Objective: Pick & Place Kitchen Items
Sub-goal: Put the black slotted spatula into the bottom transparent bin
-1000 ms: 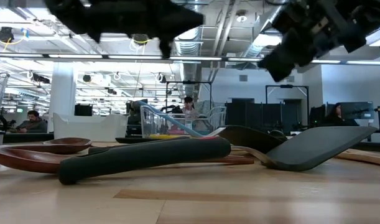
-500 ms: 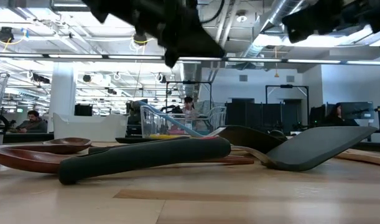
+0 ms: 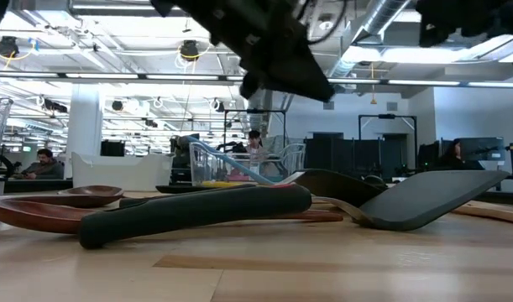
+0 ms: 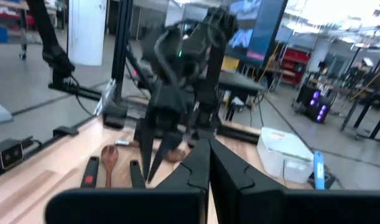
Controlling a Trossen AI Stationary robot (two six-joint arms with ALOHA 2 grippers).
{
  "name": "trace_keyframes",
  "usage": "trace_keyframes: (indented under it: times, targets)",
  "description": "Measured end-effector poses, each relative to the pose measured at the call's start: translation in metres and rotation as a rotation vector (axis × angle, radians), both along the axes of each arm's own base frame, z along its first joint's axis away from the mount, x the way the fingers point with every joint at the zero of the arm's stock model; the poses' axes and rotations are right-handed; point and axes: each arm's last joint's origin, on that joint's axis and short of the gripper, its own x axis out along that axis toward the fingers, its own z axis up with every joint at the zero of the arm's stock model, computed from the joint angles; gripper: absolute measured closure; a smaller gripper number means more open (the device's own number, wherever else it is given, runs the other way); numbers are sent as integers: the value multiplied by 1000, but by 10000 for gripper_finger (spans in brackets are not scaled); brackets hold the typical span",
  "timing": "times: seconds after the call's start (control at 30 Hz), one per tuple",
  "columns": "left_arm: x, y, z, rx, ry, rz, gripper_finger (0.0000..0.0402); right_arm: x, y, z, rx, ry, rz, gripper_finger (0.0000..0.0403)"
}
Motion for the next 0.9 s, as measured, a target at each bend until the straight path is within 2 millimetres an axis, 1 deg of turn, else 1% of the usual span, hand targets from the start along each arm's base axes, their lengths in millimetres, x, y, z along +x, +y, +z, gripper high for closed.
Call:
trace_keyframes:
  times: [0.1,0.2,0.3,0.4,0.47,0.6,0.77,0.9]
  targets:
    - [11,-3,1,2,44,6,399,-6,1,-6,1,13,0,403]
    - [12,-1,6,-18,133,43,399,-11,1,-5,-6,-24,-2,403]
    - [6,0,7,-73,208,114,399,-14,1,-3,-9,-53,-2,403]
    - [-1,1,2,-137,277,162,399,-16,1,-2,-6,-67,-7,403]
    - [-1,0,-1,-188,299,171,399,-16,1,-2,-5,-65,-10,403]
    - [2,4,-13,-211,344,164,399,-16,1,-2,-5,-63,-14,403]
    - [3,3,-15,-206,354,134,391,-16,1,-2,-5,-63,-14,403]
    - [2,3,-15,-206,355,131,369,-16,1,-3,-5,-62,-14,403]
